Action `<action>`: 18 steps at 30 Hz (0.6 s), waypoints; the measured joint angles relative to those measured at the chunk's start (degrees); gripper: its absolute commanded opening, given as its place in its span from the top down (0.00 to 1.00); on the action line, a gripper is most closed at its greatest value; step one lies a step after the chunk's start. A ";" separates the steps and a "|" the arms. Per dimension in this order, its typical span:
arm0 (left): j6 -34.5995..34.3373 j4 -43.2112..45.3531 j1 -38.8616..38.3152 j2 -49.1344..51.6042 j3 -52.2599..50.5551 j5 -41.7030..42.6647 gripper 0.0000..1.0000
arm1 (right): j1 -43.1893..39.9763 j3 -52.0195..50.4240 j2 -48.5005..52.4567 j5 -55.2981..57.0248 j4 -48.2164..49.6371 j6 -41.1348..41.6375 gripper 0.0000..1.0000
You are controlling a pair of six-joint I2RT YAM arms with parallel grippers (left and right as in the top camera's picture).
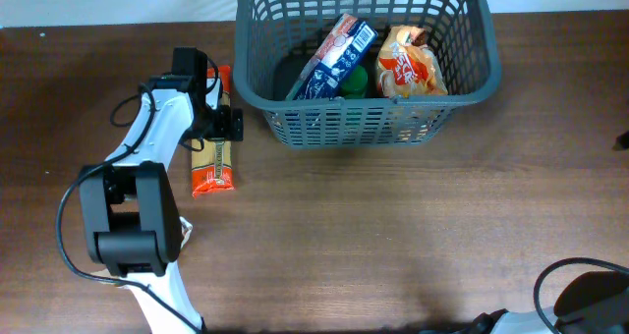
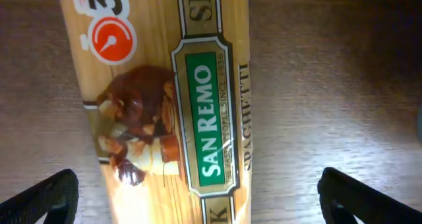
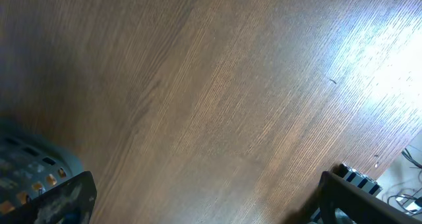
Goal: Pack container
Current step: 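Grasp the orange-red biscuit pack with the left gripper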
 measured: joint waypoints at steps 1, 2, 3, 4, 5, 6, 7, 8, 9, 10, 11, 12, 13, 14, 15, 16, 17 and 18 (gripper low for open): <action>0.02 0.11 0.00 0.46 0.00 0.00 0.01 | 0.00 0.00 0.00 0.00 0.00 0.04 0.01; 0.00 0.11 0.00 1.20 0.00 0.04 0.01 | 0.00 0.00 0.00 0.00 0.00 0.02 0.01; 0.02 0.17 0.00 2.16 0.00 0.07 0.01 | 0.00 0.00 0.00 0.00 0.00 0.02 0.01; 0.00 0.22 0.00 3.43 0.00 0.07 0.01 | 0.00 0.00 0.00 0.00 0.00 0.04 0.01; 0.00 0.35 0.00 4.20 -0.09 0.04 0.01 | 0.00 0.00 0.00 0.00 0.00 0.04 0.01; 0.00 0.50 -0.02 4.81 -0.20 -0.46 0.01 | 0.00 0.00 0.00 0.02 0.00 0.04 0.01; 0.00 0.76 0.00 4.85 -0.17 -0.39 0.01 | 0.00 0.00 0.00 0.02 0.02 0.02 0.01; 0.00 0.85 0.00 4.90 -0.17 -0.44 0.01 | 0.00 0.00 0.00 0.02 0.00 0.02 0.01; 0.00 0.85 0.00 4.94 -0.17 -0.48 0.01 | 0.00 0.00 0.00 0.00 0.00 0.02 0.01; 0.00 0.85 0.00 4.96 -0.17 -0.52 0.01 | 0.00 0.00 0.00 0.00 0.00 0.00 0.01; 0.00 0.87 -0.02 4.96 -0.17 -0.55 0.01 | 0.00 0.00 0.00 0.02 0.00 0.02 0.01; 0.00 0.87 -0.02 4.96 -0.17 -0.57 0.01 | 0.00 0.00 0.00 0.00 0.00 0.02 0.01; 0.00 0.90 -0.02 4.96 -0.17 -0.59 0.19 | 0.00 0.00 0.00 0.00 0.02 0.00 0.01; 0.00 0.92 0.00 4.96 -0.17 -0.61 0.50 | 0.00 0.00 0.00 0.00 0.00 0.02 0.01; -0.15 1.07 0.00 5.01 -0.17 -0.87 0.72 | 0.00 0.00 0.00 0.00 0.00 0.00 0.01; -0.44 1.25 0.02 5.09 -0.17 -1.27 0.93 | 0.00 0.00 0.00 0.00 0.00 0.02 0.01; -0.42 1.31 0.35 5.16 -0.17 -1.62 0.98 | 0.00 0.00 0.00 0.00 0.02 0.02 0.01; -0.42 1.31 0.55 5.16 -0.11 -1.64 0.98 | 0.00 0.00 0.00 0.02 0.00 0.02 0.01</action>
